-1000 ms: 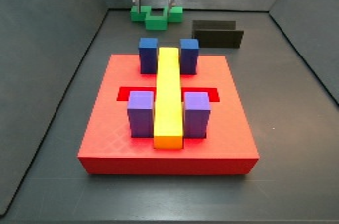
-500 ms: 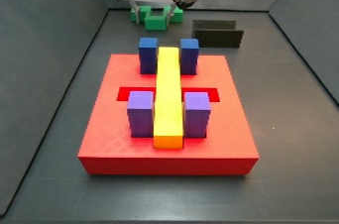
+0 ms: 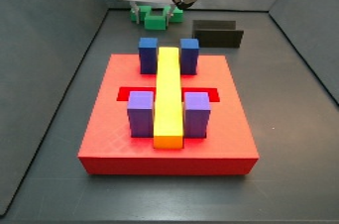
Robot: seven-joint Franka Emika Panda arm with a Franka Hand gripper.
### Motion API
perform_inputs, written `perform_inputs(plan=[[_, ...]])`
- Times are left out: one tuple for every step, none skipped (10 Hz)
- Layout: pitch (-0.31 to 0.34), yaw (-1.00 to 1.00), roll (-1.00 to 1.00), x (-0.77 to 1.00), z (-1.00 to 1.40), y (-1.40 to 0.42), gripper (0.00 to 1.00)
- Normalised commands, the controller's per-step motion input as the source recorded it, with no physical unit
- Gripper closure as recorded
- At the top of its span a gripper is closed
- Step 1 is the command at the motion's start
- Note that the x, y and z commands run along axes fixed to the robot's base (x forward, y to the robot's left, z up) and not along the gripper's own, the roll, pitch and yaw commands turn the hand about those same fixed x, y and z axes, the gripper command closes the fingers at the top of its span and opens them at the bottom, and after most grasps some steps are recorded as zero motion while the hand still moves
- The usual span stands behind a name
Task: Pick up the green object. Move up. Place the green object on the fixture. Regrasp the green object. Move to above the board. Insert the green object.
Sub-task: Pick up the green object.
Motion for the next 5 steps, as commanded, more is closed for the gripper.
perform_inputs(plan=[[0.000, -0.03, 0.00, 0.00, -0.07, -0.03, 0.00], [0.000, 0.00, 0.02, 0.00, 0.00, -0.05, 0.00], [0.000, 0.00, 0.01, 0.00, 0.00, -0.02, 0.00], [0.000, 0.00, 0.00, 0.00, 0.00, 0.00, 0.00], [0.000, 0.00, 0.00, 0.00, 0.00, 0.00, 1.00]])
